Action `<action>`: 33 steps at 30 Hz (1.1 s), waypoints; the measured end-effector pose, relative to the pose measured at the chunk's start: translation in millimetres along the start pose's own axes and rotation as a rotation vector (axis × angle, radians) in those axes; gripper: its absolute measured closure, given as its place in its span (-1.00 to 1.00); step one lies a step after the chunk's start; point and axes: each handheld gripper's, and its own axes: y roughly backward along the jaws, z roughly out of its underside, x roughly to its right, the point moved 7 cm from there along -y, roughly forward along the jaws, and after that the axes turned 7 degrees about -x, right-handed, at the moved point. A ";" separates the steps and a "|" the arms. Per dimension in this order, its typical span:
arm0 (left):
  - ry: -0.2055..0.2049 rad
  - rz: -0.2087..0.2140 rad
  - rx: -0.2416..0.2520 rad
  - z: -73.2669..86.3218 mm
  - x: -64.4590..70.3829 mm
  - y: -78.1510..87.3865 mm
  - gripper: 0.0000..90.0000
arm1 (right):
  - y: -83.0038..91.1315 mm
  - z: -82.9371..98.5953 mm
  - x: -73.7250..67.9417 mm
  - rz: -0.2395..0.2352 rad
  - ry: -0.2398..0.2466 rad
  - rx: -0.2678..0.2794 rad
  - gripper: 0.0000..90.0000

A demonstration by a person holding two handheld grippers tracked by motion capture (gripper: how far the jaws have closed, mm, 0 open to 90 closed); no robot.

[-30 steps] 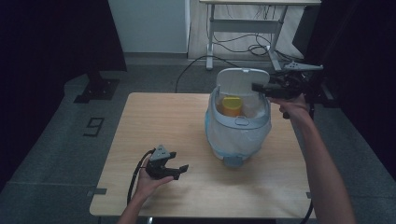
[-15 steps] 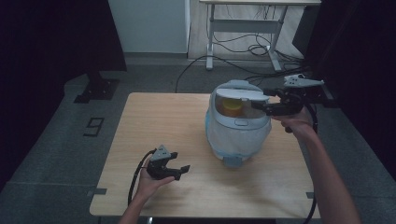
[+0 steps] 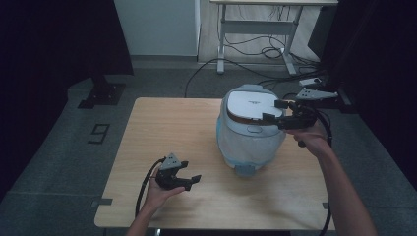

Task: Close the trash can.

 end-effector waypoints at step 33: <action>0.021 -0.020 0.022 0.1 -6.8 6.6 -0.51 | 44.7 28.1 -29.4 0.189 0.049 0.070 -0.60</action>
